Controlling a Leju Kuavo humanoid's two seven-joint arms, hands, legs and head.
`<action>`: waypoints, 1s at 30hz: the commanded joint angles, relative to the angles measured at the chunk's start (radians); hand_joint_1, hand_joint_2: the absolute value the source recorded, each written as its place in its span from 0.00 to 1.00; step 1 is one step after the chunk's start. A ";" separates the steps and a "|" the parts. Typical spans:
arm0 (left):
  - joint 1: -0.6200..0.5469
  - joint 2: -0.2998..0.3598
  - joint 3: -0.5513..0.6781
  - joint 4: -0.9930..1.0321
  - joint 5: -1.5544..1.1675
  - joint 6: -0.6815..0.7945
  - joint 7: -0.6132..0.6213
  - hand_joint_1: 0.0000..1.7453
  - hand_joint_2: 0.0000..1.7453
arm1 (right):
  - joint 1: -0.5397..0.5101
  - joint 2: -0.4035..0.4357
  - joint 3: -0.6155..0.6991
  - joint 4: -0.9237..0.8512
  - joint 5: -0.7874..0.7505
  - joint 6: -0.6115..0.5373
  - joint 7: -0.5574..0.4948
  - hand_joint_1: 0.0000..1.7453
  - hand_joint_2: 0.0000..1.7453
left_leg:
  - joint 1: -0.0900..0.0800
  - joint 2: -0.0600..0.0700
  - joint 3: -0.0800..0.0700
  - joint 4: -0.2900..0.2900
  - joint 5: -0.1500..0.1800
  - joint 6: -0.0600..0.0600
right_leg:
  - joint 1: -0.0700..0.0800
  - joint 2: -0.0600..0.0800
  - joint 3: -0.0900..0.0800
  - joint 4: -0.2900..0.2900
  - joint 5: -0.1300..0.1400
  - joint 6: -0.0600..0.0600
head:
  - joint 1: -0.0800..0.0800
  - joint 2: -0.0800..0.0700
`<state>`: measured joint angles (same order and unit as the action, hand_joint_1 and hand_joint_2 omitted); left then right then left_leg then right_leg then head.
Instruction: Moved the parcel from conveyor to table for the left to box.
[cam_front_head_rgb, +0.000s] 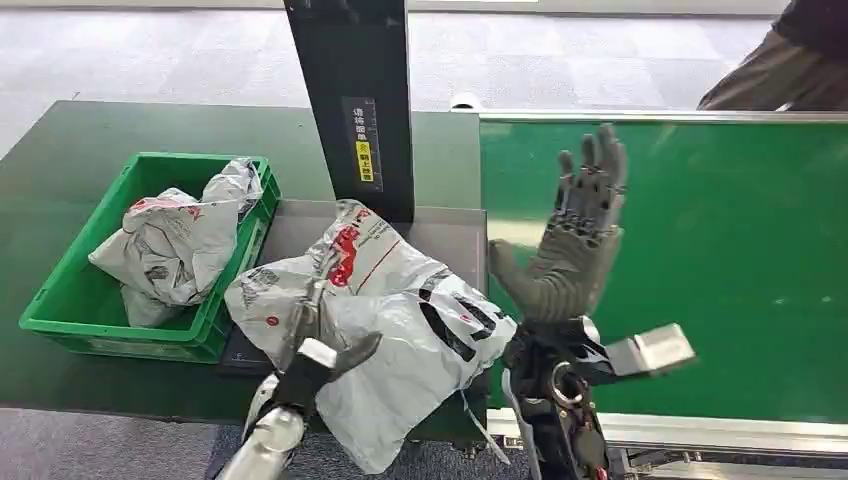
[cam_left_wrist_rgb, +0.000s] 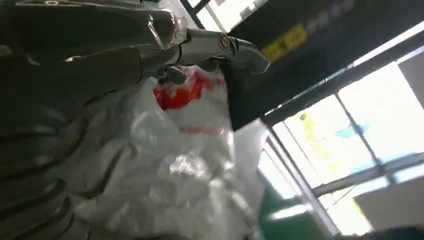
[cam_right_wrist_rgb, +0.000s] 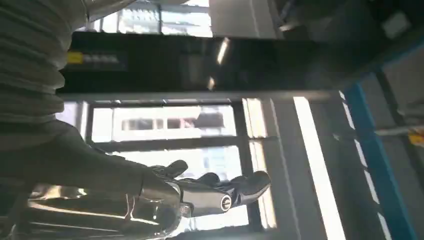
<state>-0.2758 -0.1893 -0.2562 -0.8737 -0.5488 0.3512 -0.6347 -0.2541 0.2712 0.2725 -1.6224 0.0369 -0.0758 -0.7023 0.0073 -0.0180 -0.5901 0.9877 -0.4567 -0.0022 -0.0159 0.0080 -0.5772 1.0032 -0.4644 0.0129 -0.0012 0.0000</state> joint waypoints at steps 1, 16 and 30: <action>-0.251 -0.096 -0.254 0.555 -0.277 0.018 0.230 0.00 1.00 | 0.075 -0.002 -0.067 -0.280 0.055 -0.065 0.004 0.00 1.00 | 0.000 -0.001 0.000 0.000 0.000 0.000 | 0.000 -0.003 0.002 0.000 -0.001 0.000 | 0.000 0.000; -0.245 -0.117 -0.258 0.542 -0.391 0.068 0.309 1.00 1.00 | 0.026 0.008 -0.078 -0.180 0.032 -0.034 0.004 0.00 1.00 | 0.000 0.004 0.008 -0.002 0.000 0.001 | 0.001 0.002 0.010 -0.002 0.000 0.000 | 0.000 0.000; 0.051 0.018 -0.068 -0.536 -0.014 0.165 -0.063 1.00 1.00 | 0.069 -0.020 -0.098 -0.187 0.047 -0.090 0.004 0.00 1.00 | 0.001 0.006 0.004 -0.001 -0.001 0.001 | 0.001 0.004 0.004 -0.001 0.000 0.000 | 0.000 0.000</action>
<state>-0.4630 -0.3124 -0.3982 -0.5446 -0.7144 0.4749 -0.6848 -0.1981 0.2953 0.2014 -1.8326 0.0786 -0.1286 -0.7019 0.0073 -0.0161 -0.5863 0.9873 -0.4566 -0.0013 -0.0158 0.0095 -0.5723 1.0034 -0.4648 0.0139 -0.0011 0.0000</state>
